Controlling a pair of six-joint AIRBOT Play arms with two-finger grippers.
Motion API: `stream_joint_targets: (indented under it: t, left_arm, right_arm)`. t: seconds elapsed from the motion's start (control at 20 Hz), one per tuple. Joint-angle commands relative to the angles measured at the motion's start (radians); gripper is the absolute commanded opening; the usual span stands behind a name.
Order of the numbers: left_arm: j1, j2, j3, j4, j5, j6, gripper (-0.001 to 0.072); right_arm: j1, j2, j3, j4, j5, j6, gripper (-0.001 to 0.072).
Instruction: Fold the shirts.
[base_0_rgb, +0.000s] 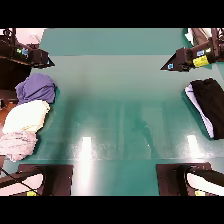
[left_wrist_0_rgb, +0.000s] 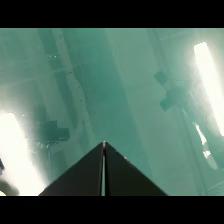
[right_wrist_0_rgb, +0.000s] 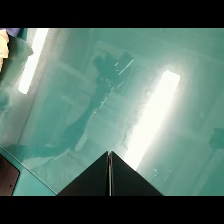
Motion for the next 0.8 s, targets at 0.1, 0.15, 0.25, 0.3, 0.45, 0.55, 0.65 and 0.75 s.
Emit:
stream_joint_targets:
  t: [0.1, 0.15, 0.25, 0.3, 0.45, 0.55, 0.65, 0.75]
  left_arm:
    - [0.001, 0.000, 0.000, 0.000, 0.000, 0.000, 0.0021]
    - [0.001, 0.000, 0.000, 0.000, 0.000, 0.000, 0.0021]
    - [0.001, 0.000, 0.000, 0.000, 0.000, 0.000, 0.0021]
    - [0.001, 0.000, 0.000, 0.000, 0.000, 0.000, 0.0022]
    - [0.001, 0.000, 0.000, 0.000, 0.000, 0.000, 0.0021]
    - [0.001, 0.000, 0.000, -0.001, 0.001, -0.002, 0.0021]
    - [0.001, 0.000, 0.000, -0.029, 0.038, -0.002, 0.0022]
    - [0.001, 0.000, 0.000, 0.001, 0.109, 0.035, 0.0024]
  right_arm:
    - [0.001, 0.001, 0.000, 0.001, 0.003, 0.000, 0.0016]
    - [0.001, 0.001, 0.000, 0.001, 0.005, 0.000, 0.0015]
    - [0.001, 0.001, 0.000, 0.001, 0.005, 0.000, 0.0015]
    - [0.001, 0.001, 0.000, 0.001, 0.005, 0.000, 0.0016]
    - [0.001, 0.001, 0.000, 0.001, 0.005, 0.000, 0.0016]
    - [0.001, 0.001, 0.000, 0.001, 0.005, 0.000, 0.0015]
    - [0.001, 0.001, 0.000, 0.001, 0.005, 0.000, 0.0015]
    - [0.001, 0.001, 0.000, 0.001, 0.005, 0.000, 0.0016]
